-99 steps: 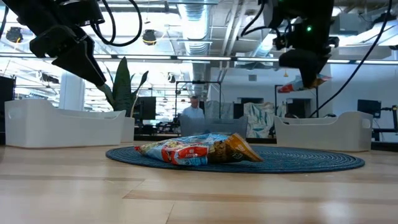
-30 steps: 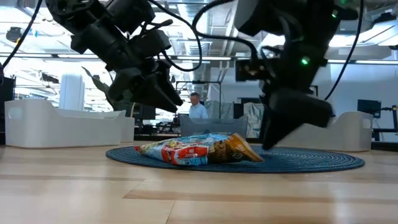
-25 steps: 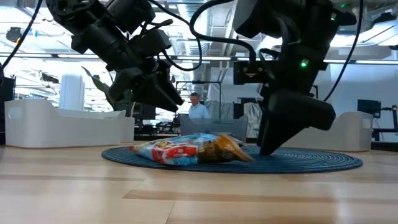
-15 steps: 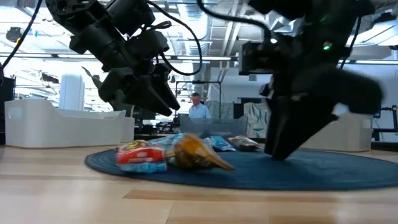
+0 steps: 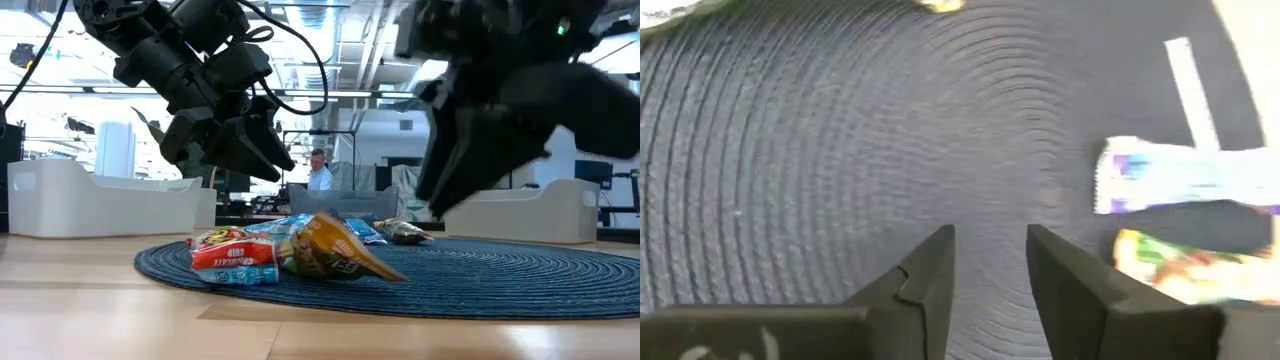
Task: Pick and place Granola Bars by type
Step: Put the blue granola bar into the black bin
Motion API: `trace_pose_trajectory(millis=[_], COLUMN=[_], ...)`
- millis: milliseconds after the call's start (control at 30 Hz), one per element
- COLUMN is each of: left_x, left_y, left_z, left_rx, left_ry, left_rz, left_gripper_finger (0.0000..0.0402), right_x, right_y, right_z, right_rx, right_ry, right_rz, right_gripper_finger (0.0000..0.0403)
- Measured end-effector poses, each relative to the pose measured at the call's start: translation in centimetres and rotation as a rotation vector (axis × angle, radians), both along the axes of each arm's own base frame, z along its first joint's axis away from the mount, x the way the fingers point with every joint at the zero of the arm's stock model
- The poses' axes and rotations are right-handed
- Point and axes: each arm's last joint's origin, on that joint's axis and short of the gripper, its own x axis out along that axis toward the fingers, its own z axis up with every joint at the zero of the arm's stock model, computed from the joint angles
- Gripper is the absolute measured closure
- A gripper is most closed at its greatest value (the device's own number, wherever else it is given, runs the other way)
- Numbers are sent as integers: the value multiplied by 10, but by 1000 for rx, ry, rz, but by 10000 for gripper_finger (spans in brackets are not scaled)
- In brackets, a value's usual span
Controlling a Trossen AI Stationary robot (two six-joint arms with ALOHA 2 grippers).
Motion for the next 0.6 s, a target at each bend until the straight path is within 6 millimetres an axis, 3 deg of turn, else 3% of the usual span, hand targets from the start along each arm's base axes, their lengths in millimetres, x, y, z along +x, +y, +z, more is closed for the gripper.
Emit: trace_pose_trajectory(millis=[167, 267, 400, 600], left_x=[3, 11, 30, 69], left_y=[0, -1, -2, 1], left_z=[4, 11, 11, -4], left_rx=[58, 83, 165, 274], left_ry=[-30, -54, -21, 211], left_rz=[-44, -104, -173, -191], left_gripper_finger=[200, 200, 200, 200], right_x=[-8, -9, -9, -17], right_y=[-5, -12, -20, -17], right_z=[18, 18, 14, 4], right_rx=[-38, -35, -17, -12], right_ry=[-48, -31, -4, 0], right_rz=[-73, -140, -200, -206], right_gripper_finger=[286, 286, 286, 286])
